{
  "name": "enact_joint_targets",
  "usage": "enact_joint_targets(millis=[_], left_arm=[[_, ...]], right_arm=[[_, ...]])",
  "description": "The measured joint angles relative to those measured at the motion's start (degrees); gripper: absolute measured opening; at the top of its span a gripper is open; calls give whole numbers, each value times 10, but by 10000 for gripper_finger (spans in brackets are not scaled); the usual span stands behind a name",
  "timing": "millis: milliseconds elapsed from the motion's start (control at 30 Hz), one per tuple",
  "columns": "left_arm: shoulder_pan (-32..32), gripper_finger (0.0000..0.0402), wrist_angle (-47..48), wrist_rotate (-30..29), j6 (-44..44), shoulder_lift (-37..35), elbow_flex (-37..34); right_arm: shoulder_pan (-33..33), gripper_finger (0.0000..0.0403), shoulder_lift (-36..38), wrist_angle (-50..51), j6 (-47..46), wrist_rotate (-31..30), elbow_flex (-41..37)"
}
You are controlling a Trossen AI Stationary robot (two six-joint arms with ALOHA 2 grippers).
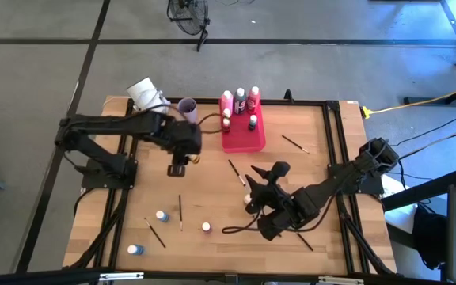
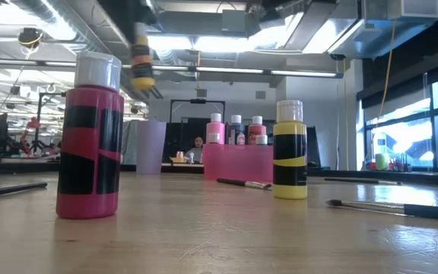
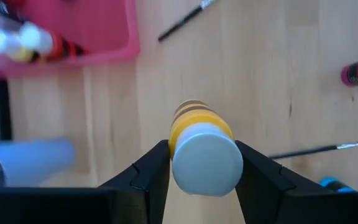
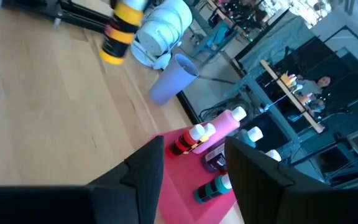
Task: Pick & Place Paint Supplies
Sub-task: Put the left yellow paint bottle into the red bin
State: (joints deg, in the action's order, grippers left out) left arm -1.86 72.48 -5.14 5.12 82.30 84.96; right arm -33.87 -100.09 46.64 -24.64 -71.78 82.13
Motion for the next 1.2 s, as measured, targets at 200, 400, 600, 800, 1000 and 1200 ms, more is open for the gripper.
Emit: enact_joint_targets(millis=[200, 400, 600, 800, 1000, 1200], left_arm=[[-47, 146, 0, 3, 87, 83, 90], [-88, 146, -11, 40, 169, 169, 164], [-124, 146, -16, 77, 226, 246, 226], [-159, 146, -63, 81, 255, 300, 248], [-194, 146, -80, 82, 252, 336, 248], [-213, 146, -81, 84, 242, 370, 248]], right_arm=[[-11, 172, 0, 12, -3, -2, 0], [-22, 172, 0, 29, -21, -36, 0], [-39, 172, 0, 51, -57, -62, 0], [-48, 172, 0, 66, -77, -62, 0], [-49, 172, 0, 72, -79, -62, 0], [-49, 171, 0, 94, -104, -62, 0]])
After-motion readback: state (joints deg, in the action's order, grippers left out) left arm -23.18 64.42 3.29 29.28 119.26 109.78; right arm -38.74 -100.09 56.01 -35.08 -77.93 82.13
